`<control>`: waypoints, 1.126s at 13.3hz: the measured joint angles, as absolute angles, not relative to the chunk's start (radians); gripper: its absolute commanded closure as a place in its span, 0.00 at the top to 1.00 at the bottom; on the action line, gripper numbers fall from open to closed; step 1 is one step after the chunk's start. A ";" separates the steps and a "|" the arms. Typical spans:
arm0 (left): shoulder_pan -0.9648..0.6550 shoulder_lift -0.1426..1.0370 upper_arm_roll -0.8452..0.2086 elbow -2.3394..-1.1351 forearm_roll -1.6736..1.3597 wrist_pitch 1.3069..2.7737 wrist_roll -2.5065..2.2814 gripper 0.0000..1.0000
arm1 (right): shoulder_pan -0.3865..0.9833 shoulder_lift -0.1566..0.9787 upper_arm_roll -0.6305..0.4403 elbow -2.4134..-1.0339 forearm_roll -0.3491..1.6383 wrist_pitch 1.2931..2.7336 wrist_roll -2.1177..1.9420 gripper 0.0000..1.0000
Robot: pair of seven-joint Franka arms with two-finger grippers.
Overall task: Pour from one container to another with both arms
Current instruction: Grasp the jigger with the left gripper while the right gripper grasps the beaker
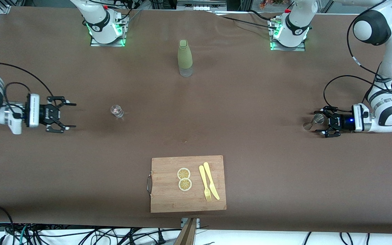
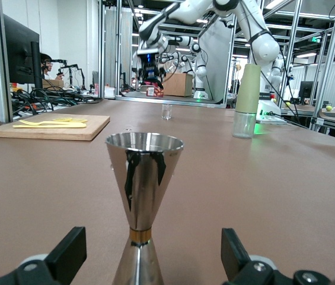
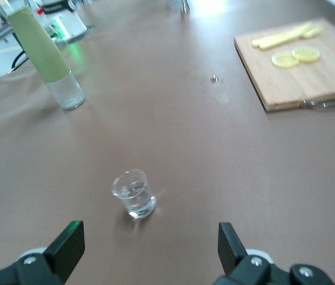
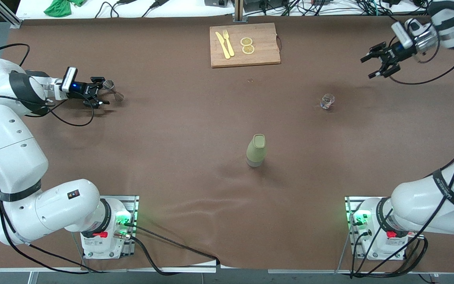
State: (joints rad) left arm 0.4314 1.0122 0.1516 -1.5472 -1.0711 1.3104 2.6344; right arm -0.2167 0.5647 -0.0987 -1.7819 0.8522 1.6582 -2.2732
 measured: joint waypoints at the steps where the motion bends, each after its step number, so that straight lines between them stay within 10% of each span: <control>1: 0.430 1.015 0.148 -1.547 -1.072 1.310 2.638 1.00 | -0.218 0.617 -0.099 -1.783 0.893 1.659 -2.349 1.00; 5: 0.428 1.016 0.138 -1.547 -1.072 1.312 2.643 0.86 | -0.216 0.743 -0.097 -1.799 1.016 1.658 -2.511 1.00; 15: 0.428 1.015 0.138 -1.547 -1.075 1.312 2.650 0.00 | -0.133 0.769 -0.088 -1.927 1.149 1.707 -2.689 1.00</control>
State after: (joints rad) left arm 0.4278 1.0155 0.1377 -1.5470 -1.0751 1.3121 2.6502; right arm -0.1332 0.7685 -0.0882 -1.9274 1.1488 1.7073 -2.6889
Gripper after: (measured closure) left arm 0.793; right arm 0.000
